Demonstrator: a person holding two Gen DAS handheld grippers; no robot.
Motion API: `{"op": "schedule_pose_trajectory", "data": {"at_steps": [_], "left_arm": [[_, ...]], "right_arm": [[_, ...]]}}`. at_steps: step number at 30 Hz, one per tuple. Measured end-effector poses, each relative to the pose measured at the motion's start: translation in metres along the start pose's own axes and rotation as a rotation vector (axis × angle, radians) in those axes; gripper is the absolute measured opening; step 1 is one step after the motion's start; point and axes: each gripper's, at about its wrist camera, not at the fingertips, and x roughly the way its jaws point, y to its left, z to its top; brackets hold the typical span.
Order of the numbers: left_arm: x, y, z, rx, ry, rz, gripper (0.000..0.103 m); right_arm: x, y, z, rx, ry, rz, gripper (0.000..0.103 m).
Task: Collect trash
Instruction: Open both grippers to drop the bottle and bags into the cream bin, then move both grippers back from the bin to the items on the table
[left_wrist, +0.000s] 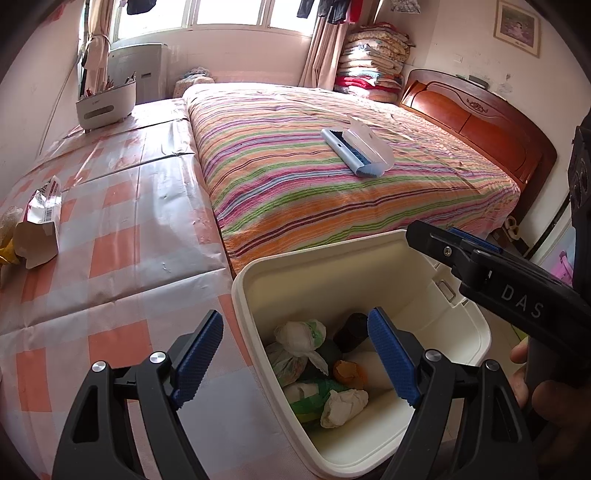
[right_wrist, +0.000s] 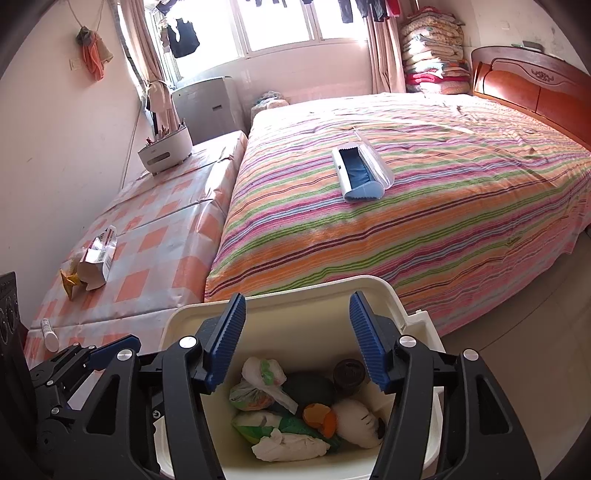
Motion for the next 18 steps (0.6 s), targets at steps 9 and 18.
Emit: {"op": "schedule_pose_trajectory", "data": {"at_steps": [9, 18], "left_arm": [[-0.002, 0.011, 0.002, -0.026, 0.006, 0.007, 0.078], [-0.008, 0.028, 0.008, -0.041, -0.005, 0.034, 0.078]], "right_arm": [[0.004, 0.01, 0.001, -0.013, 0.003, 0.011, 0.061], [0.011, 0.027, 0.005, -0.031, 0.014, 0.027, 0.062]]}}
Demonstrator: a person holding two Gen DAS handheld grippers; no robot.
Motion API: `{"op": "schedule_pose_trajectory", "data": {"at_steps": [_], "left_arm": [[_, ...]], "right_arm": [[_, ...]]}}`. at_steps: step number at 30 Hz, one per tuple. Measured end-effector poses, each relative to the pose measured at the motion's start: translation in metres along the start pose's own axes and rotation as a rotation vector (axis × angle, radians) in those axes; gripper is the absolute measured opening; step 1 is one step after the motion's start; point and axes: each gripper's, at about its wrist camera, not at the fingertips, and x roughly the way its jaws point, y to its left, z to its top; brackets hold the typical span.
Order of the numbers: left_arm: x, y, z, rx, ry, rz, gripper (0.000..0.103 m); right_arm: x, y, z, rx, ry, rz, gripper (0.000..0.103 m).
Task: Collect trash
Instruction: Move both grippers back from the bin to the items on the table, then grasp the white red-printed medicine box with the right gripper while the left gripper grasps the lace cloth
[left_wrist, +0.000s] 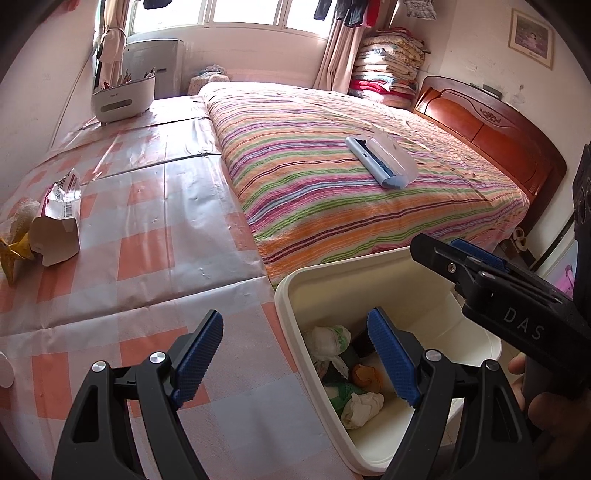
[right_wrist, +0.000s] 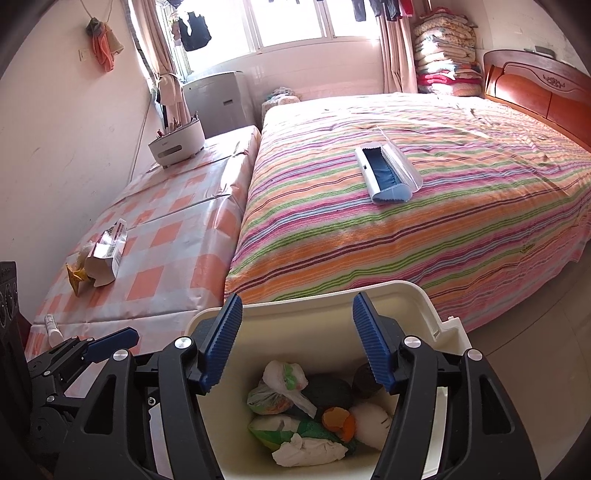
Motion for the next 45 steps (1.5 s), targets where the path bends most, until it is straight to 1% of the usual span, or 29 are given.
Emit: {"op": "schedule_pose_trajectory", "data": {"at_steps": [8, 20, 26, 32, 35, 40, 45], "left_arm": [[-0.013, 0.033, 0.013, -0.04, -0.023, 0.05, 0.078], [-0.031, 0.095, 0.029, -0.109, -0.054, 0.117, 0.078], [-0.034, 0.126, 0.031, -0.163, -0.054, 0.13, 0.078], [-0.032, 0.157, 0.033, -0.209, -0.052, 0.16, 0.078], [-0.035, 0.177, 0.036, -0.238, -0.06, 0.187, 0.078], [-0.046, 0.225, 0.042, -0.311, -0.08, 0.248, 0.078], [-0.055, 0.279, 0.044, -0.429, -0.076, 0.275, 0.078]], "right_arm": [[0.012, 0.022, 0.01, -0.022, 0.006, 0.015, 0.062], [0.042, 0.075, 0.021, -0.089, 0.04, 0.057, 0.062], [0.059, 0.099, 0.025, -0.106, 0.067, 0.091, 0.062], [0.076, 0.124, 0.033, -0.126, 0.083, 0.136, 0.062], [0.085, 0.135, 0.035, -0.134, 0.093, 0.159, 0.062], [0.1, 0.156, 0.038, -0.159, 0.112, 0.194, 0.062], [0.111, 0.187, 0.042, -0.224, 0.119, 0.249, 0.062]]}}
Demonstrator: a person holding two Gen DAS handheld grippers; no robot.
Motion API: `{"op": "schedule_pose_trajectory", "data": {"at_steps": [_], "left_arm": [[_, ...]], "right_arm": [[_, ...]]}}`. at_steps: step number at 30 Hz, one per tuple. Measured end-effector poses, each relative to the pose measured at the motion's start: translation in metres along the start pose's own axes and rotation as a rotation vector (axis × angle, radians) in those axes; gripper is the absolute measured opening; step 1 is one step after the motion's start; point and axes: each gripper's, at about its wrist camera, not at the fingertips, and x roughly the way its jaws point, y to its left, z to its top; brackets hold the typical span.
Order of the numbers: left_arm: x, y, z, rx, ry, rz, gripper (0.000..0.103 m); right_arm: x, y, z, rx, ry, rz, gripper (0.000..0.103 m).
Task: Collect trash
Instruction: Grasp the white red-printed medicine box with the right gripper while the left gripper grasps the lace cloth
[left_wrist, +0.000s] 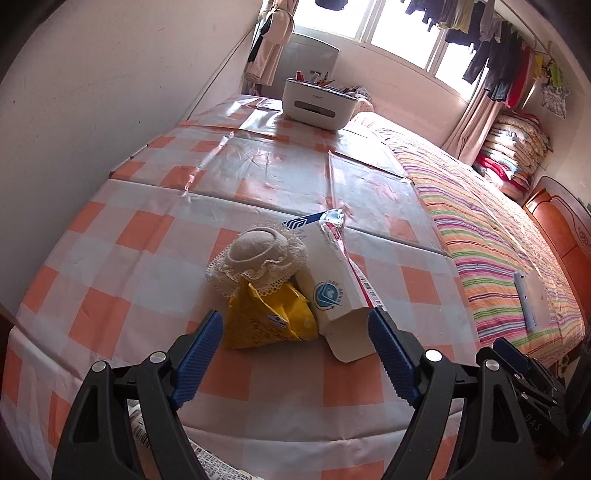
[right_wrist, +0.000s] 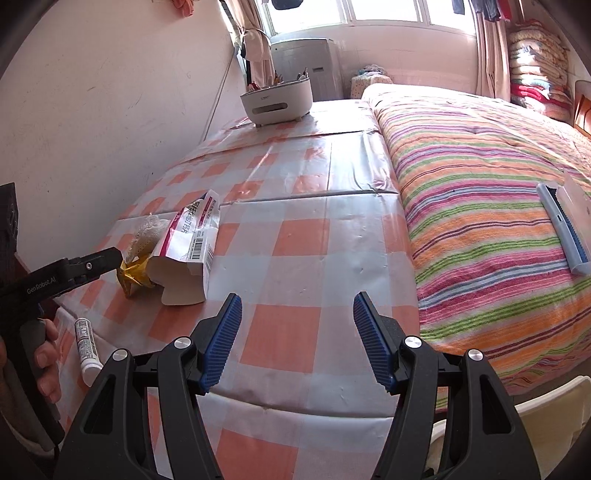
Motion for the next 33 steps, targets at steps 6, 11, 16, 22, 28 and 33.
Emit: {"op": "schedule_pose_trajectory", "data": {"at_steps": [6, 11, 16, 22, 28, 33], "left_arm": [[0.01, 0.032, 0.012, -0.064, 0.023, 0.039, 0.078], [0.021, 0.04, 0.015, -0.082, 0.058, 0.033, 0.078], [0.03, 0.045, 0.019, -0.093, 0.078, 0.034, 0.078], [0.028, 0.065, 0.028, -0.158, 0.062, 0.038, 0.078], [0.027, 0.079, 0.034, -0.202, 0.055, 0.041, 0.078], [0.034, 0.076, 0.044, -0.193, 0.062, 0.034, 0.078]], "right_arm": [[0.023, 0.033, 0.013, -0.062, 0.024, 0.074, 0.063], [0.038, 0.053, 0.022, -0.082, 0.037, 0.105, 0.067], [0.053, 0.067, 0.031, -0.092, 0.057, 0.118, 0.067], [0.079, 0.091, 0.042, -0.12, 0.105, 0.135, 0.067], [0.113, 0.111, 0.059, -0.124, 0.161, 0.121, 0.067], [0.138, 0.111, 0.059, -0.124, 0.214, 0.095, 0.072]]}}
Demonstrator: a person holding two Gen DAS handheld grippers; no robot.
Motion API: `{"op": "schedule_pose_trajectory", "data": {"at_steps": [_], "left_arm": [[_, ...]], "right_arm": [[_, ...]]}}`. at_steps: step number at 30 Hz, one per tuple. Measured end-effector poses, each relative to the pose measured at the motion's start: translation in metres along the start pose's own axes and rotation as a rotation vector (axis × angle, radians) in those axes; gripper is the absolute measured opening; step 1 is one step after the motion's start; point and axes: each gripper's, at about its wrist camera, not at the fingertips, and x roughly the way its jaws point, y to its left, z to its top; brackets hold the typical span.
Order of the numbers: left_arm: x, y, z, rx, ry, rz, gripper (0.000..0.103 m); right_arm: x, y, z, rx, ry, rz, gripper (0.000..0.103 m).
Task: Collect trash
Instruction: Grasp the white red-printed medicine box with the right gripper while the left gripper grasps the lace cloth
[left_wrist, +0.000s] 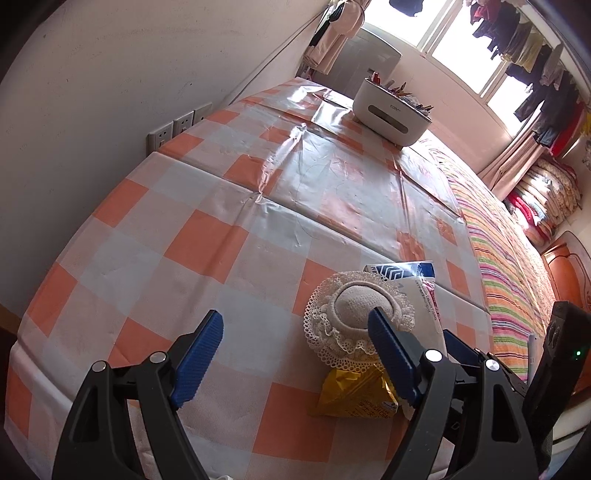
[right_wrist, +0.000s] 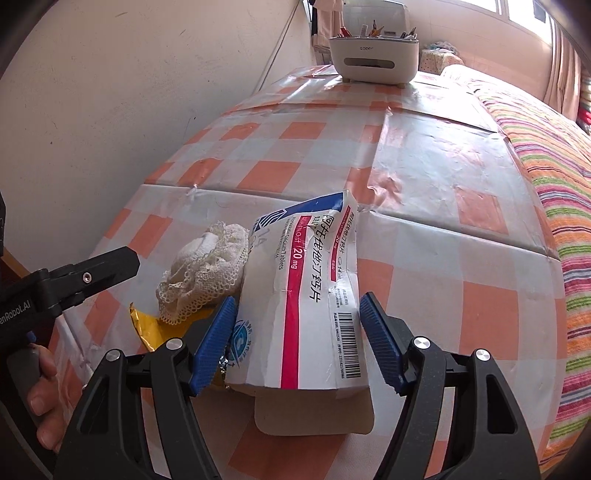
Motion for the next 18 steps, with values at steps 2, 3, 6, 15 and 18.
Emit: {"op": "schedule_pose_trajectory", "data": {"at_steps": [2, 3, 6, 15, 18], "left_arm": [[0.005, -0.004, 0.002, 0.011, 0.006, -0.002, 0.078], [0.008, -0.006, 0.002, 0.017, 0.012, -0.005, 0.078], [0.021, -0.013, 0.0, 0.042, 0.047, -0.003, 0.078], [0.036, -0.033, -0.006, 0.101, 0.085, -0.023, 0.078], [0.041, -0.034, -0.006, 0.076, 0.109, -0.063, 0.078]], "right_arm": [[0.002, -0.003, -0.001, 0.01, 0.004, 0.012, 0.071], [0.001, -0.003, -0.002, 0.003, 0.002, 0.009, 0.071], [-0.003, -0.003, -0.006, -0.02, 0.003, -0.005, 0.068], [-0.04, -0.029, -0.04, 0.029, -0.019, -0.006, 0.058], [-0.053, -0.043, -0.055, 0.07, -0.03, -0.002, 0.057]]}}
